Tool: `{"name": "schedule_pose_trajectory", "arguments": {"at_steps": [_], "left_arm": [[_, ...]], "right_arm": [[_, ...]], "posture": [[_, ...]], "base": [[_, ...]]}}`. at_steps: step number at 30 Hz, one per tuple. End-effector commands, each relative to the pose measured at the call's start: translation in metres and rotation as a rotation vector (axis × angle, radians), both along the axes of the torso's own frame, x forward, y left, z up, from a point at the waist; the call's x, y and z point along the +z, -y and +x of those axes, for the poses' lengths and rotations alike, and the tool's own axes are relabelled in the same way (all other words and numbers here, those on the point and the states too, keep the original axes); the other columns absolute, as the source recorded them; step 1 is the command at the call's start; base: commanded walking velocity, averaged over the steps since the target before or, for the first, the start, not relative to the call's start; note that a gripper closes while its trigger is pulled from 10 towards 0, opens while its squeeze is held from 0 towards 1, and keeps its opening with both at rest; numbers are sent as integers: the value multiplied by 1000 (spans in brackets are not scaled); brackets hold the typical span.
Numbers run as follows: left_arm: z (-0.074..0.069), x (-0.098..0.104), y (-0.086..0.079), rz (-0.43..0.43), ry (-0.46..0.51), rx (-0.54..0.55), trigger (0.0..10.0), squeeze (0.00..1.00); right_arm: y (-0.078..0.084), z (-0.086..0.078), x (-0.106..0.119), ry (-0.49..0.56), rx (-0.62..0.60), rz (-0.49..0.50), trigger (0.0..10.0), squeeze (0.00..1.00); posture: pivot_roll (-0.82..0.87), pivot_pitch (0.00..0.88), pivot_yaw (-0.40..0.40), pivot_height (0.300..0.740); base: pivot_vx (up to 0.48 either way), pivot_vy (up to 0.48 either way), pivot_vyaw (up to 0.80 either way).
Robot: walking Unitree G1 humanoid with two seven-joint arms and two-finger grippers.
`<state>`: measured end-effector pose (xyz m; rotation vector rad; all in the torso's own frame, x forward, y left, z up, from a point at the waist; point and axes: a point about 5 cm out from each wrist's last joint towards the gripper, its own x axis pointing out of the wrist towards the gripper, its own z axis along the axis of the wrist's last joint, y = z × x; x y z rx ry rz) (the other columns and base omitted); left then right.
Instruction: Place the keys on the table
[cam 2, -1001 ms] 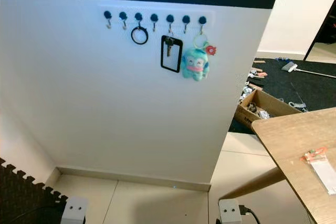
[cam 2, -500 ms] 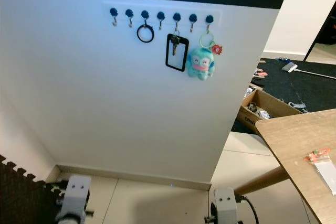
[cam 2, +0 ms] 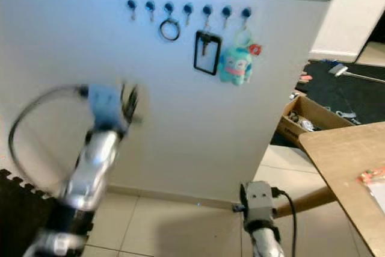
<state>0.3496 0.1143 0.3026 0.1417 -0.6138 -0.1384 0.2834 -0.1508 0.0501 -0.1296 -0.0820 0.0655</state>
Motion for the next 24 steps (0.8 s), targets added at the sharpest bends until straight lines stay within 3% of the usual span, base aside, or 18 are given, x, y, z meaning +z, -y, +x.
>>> {"name": "schedule_pose_trajectory", "arguments": {"at_steps": [1,3,5,12,20,24], "left_arm": [[8,-13,10,18,-87,-33,10000,0],[11,-6,13,21,-101,-46,10000,0],[21,5,19,25,-179,-87,10000,0],[38,18,30,35,-232,-106,10000,0],[48,34,27,36,-196,-53,10000,0],[50,50,11,43,-117,40,10000,0]], "right_arm": [[0,-2,3,10,-11,6,10000,0],[1,1,14,51,-27,20,10000,0],[9,8,46,163,-62,26,10000,0],[13,17,91,307,-102,69,10000,0],[0,15,108,351,-72,92,10000,0],[-11,9,120,366,-51,133,10000,0]], "posture": [[43,187,31,740],[38,193,40,740],[28,199,58,740],[10,194,79,740],[-4,185,92,740],[-11,178,95,740]], "base": [[0,0,0],[0,0,0],[0,0,0],[0,0,0],[0,0,0],[0,0,0]]}}
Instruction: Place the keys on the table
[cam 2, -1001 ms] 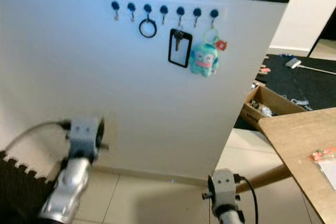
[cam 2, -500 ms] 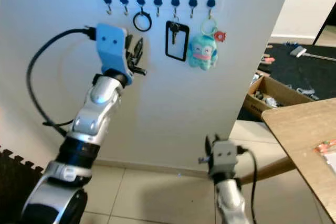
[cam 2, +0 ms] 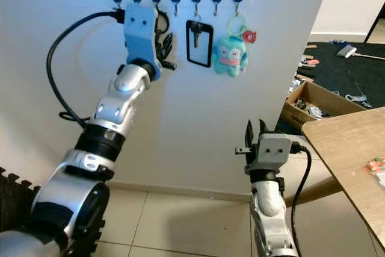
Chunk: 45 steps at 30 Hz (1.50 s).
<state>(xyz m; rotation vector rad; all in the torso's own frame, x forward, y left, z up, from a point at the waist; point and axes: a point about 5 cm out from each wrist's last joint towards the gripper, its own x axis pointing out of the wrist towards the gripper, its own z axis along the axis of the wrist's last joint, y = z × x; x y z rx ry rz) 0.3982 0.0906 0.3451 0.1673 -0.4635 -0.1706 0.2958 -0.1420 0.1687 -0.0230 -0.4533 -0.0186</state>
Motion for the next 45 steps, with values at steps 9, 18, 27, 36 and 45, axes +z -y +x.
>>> {"name": "schedule_pose_trajectory", "arguments": {"at_steps": [9,18,27,36,45], "left_arm": [[0,15,-26,3,73,85,10000,0],[9,7,-15,4,51,86,10000,0],[14,5,-5,9,27,71,10000,0],[17,5,-4,13,21,87,10000,0],[19,9,-16,9,41,156,10000,0]], "right_arm": [[-6,-5,9,0,26,20,10000,0],[-13,-5,28,23,55,41,10000,0],[-11,-10,39,41,39,55,10000,0],[-6,-14,42,36,15,59,10000,0],[-4,-17,43,27,4,63,10000,0]], "posture": [[0,177,86,740],[3,191,84,740],[-38,205,100,740],[-67,213,110,740],[-75,214,112,740]], "base": [[0,0,0],[0,0,0],[0,0,0],[0,0,0],[0,0,0]]}}
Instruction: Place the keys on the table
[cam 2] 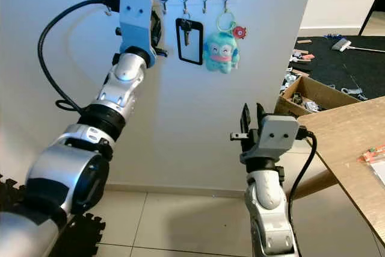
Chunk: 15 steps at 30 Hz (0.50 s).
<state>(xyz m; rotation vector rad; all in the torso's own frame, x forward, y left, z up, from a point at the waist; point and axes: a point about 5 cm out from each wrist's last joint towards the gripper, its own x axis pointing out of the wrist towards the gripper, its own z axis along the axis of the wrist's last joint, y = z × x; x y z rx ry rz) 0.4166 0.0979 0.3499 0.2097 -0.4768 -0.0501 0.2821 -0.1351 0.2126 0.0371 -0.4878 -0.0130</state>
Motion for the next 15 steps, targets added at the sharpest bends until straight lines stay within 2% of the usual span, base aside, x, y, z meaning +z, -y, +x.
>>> {"name": "schedule_pose_trajectory", "arguments": {"at_steps": [1,9,15], "left_arm": [[0,5,-10,-3,20,34,10000,0],[-2,9,-14,15,59,40,9686,0],[-4,7,-24,24,85,62,9725,0]], "right_arm": [[3,-3,-1,-10,-15,6,10000,0],[2,-3,-2,-18,-11,7,10000,0],[1,-1,-2,-28,2,11,10000,0]], "posture": [[-73,214,111,740],[-67,213,106,740],[-48,209,93,740]], "base": [[0,0,0],[0,0,0],[0,0,0]]}}
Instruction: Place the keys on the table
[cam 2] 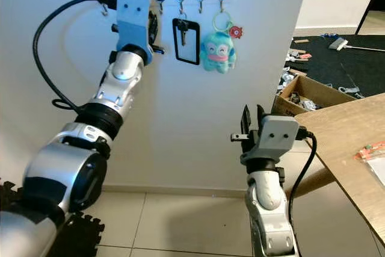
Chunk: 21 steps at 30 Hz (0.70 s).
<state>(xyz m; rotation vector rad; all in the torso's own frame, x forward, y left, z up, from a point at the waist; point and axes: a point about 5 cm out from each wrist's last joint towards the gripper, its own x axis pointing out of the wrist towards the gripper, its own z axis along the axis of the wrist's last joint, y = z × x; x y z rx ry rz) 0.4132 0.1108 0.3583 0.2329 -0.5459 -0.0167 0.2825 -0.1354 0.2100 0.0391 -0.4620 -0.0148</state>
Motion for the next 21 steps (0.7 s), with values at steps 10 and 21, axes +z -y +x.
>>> {"name": "schedule_pose_trajectory", "arguments": {"at_steps": [10,21], "left_arm": [[0,-9,-25,24,8,66,9647,0],[3,-22,-35,7,-53,92,9843,0]], "right_arm": [[-1,-1,0,-7,10,14,10000,0],[-1,-1,-1,-15,12,15,10000,0]], "posture": [[-53,210,93,740],[-52,210,89,740]], "base": [[0,0,0],[0,0,0]]}}
